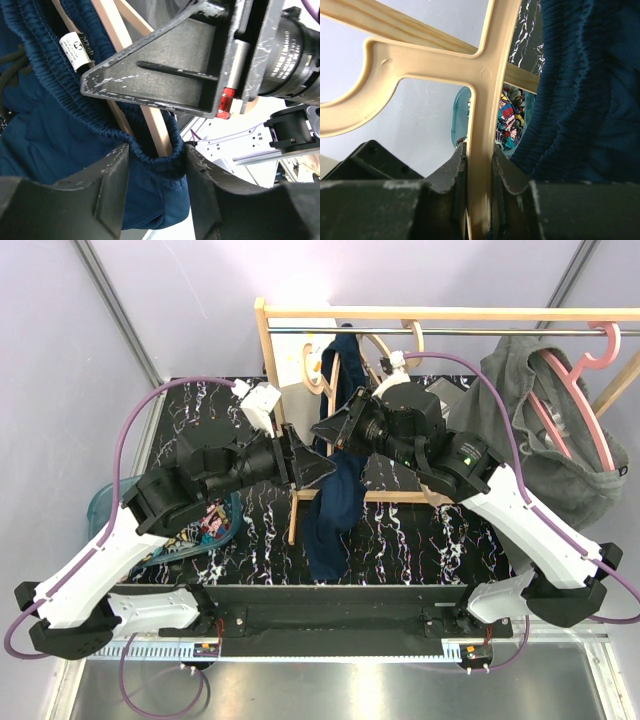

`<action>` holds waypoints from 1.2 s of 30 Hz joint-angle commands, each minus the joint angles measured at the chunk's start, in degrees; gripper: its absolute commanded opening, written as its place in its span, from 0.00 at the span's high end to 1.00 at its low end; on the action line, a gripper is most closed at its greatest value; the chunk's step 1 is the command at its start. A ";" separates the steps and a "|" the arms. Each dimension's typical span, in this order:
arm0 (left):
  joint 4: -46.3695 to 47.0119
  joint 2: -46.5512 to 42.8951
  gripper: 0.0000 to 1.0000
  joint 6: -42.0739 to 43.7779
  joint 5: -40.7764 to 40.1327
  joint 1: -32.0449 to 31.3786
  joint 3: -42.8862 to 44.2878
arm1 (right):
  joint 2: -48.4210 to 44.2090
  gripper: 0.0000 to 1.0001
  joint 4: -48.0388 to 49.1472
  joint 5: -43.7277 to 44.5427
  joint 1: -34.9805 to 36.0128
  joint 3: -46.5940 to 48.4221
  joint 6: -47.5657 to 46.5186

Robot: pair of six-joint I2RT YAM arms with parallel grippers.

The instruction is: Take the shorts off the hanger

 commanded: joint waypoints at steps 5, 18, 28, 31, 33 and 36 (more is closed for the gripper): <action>0.55 0.51 0.78 0.78 0.51 -0.17 2.96 | -3.59 1.00 3.64 0.84 -0.02 0.89 -0.82; 1.51 -3.35 1.00 -2.55 7.02 -3.68 0.25 | -4.04 1.00 1.53 14.99 -0.02 2.20 3.14; 1.34 -8.79 1.00 -6.07 6.94 -10.81 -9.14 | -1.31 1.00 1.09 20.09 -0.11 4.93 5.86; 1.34 -10.73 1.00 -7.74 6.68 -12.48 -13.36 | -1.57 1.00 0.65 21.67 -0.11 6.07 6.74; 1.43 -11.00 1.00 -8.10 6.33 -13.71 -14.17 | -1.48 1.00 0.65 21.76 -0.11 6.51 6.92; 1.43 -10.30 1.00 -7.40 5.62 -14.41 -14.26 | -1.22 1.00 0.65 20.54 -0.11 7.12 8.23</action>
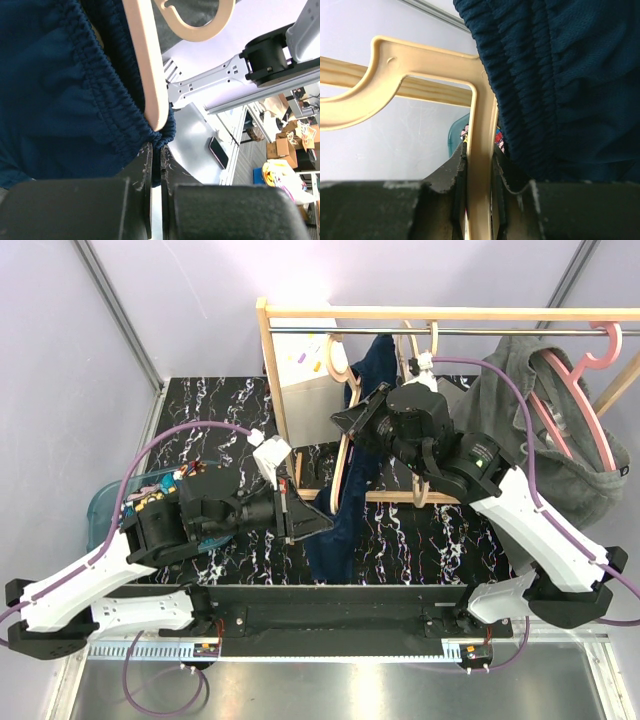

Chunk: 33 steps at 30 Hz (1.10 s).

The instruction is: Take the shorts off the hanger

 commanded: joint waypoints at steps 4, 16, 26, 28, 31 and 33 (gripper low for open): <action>-1.90 0.64 1.00 0.41 -0.64 -2.06 -0.78 | -1.42 1.00 5.31 1.69 -0.63 5.60 2.71; -2.70 7.75 1.00 -0.81 -2.95 -1.01 -1.13 | -8.54 1.00 4.69 -9.40 -0.72 -0.11 11.77; -2.87 8.11 1.00 0.76 -10.84 3.82 3.60 | -9.42 1.00 -1.03 -21.80 -1.25 0.08 20.63; -2.69 9.07 1.00 1.29 -11.63 5.57 5.19 | -10.65 1.00 -0.06 -26.09 -1.16 -1.25 20.73; -2.34 9.86 1.00 1.91 -11.38 8.47 6.43 | -12.57 1.00 0.99 -30.04 -1.25 -3.44 21.35; -2.25 10.04 1.00 2.26 -10.24 10.15 6.78 | -13.90 0.99 1.17 -32.08 -1.34 -4.68 21.88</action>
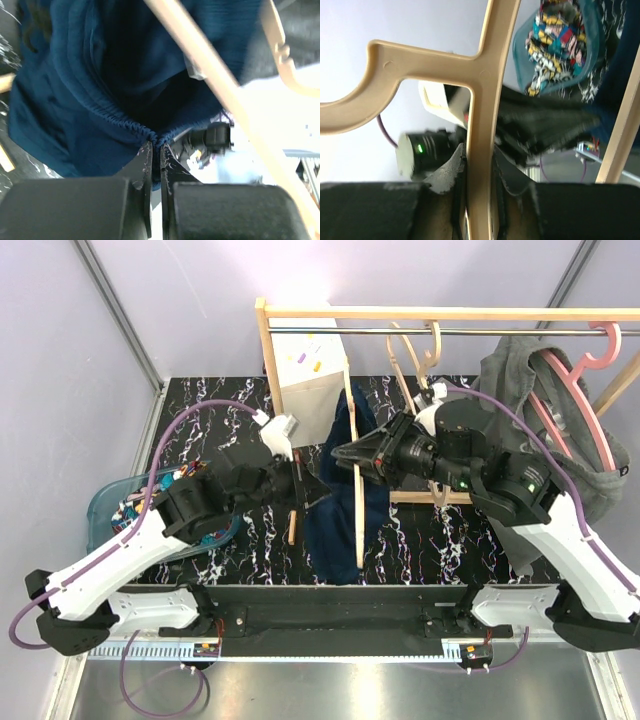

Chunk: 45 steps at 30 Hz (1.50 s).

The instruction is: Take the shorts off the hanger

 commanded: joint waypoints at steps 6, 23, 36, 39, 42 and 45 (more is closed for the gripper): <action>3.41 0.40 1.00 3.94 1.45 7.44 2.87 | -7.29 0.94 7.08 -11.93 -0.16 -4.57 2.91; -16.43 -9.27 1.00 25.54 -24.54 9.99 28.91 | -7.30 1.00 1.02 -4.11 -0.16 6.24 -10.80; -2.86 5.33 1.00 57.58 -50.75 11.22 57.45 | -0.01 1.00 -0.64 -9.56 -0.24 13.79 -16.07; 11.03 3.83 1.00 69.39 -50.05 11.22 54.56 | 1.75 1.00 -2.49 -10.79 -0.24 16.17 -17.65; 19.92 4.27 1.00 78.71 -50.23 11.23 52.62 | 3.51 1.00 -2.76 -12.19 -0.24 17.05 -18.10; 20.30 5.41 1.00 80.93 -49.88 12.10 49.98 | 5.44 1.00 -3.29 -14.04 -0.24 18.45 -18.89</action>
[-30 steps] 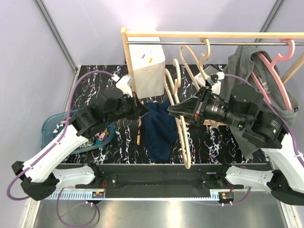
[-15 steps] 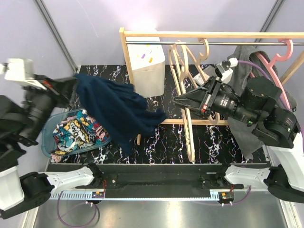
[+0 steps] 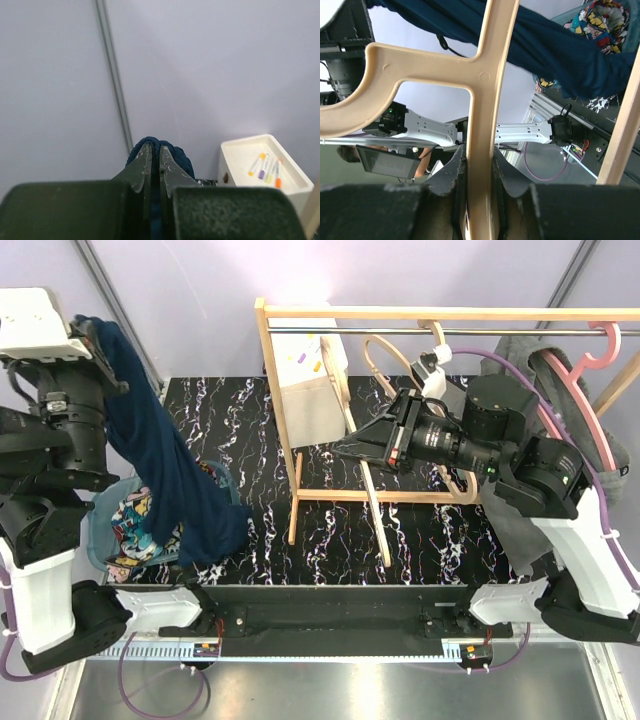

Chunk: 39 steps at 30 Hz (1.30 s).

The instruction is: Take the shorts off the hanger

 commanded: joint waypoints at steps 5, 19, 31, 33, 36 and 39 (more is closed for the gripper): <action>1.88 -0.42 1.00 -4.45 6.30 14.66 -5.99 | 5.07 1.00 -1.09 -5.94 -0.79 6.36 -3.61; -10.18 1.51 1.00 -28.15 29.88 48.79 -3.37 | 9.47 1.00 -3.36 -11.31 -3.78 10.31 -5.19; -3.86 2.48 1.00 -22.89 19.44 49.14 11.49 | 10.08 1.00 -3.73 -10.60 -4.84 10.93 -5.02; -2.36 1.69 1.00 -21.74 19.26 49.05 10.00 | 10.17 1.00 -3.29 -10.61 -4.84 10.59 -4.84; -3.67 0.11 1.00 -24.00 18.82 49.14 4.74 | 9.91 1.00 -2.32 -10.78 -4.84 9.45 -4.58; -4.72 -2.70 1.00 -28.56 20.13 49.14 -3.44 | 9.73 1.00 -1.62 -10.96 -4.92 8.39 -4.49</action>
